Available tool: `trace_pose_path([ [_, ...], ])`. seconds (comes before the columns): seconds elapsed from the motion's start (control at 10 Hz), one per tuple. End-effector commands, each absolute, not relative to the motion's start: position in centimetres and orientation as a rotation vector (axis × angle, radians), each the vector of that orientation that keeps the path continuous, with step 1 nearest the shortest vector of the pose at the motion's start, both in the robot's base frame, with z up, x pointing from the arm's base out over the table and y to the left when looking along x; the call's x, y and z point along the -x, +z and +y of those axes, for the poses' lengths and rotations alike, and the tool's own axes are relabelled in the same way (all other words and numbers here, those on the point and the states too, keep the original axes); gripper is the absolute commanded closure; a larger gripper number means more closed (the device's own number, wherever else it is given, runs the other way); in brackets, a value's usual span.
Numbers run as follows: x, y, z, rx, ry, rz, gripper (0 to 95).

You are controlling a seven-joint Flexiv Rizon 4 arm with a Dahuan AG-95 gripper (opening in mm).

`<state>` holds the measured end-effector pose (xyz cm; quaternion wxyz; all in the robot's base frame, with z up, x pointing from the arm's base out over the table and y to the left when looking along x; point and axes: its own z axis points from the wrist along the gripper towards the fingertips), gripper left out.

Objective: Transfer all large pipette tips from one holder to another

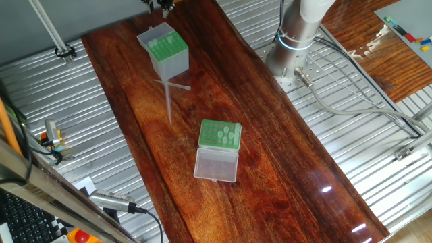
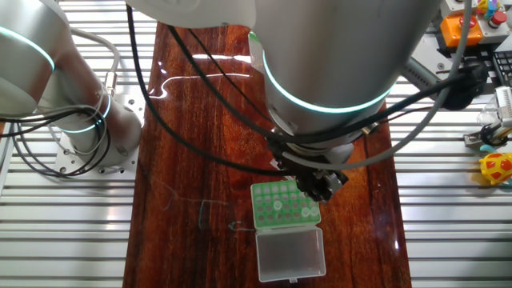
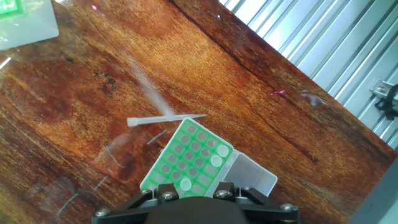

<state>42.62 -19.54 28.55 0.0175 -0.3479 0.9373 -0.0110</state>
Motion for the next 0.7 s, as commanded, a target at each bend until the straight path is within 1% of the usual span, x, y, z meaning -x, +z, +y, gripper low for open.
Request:
trace_pose_path([
  [0.1,-43.0,28.8,-19.4,1.076,-0.023,2.914,57.0],
  [0.5,-44.6,30.7,-17.4,1.026,-0.007,2.929,57.0],
  [0.7,-45.4,31.0,-15.8,1.012,-0.005,2.931,57.0],
])
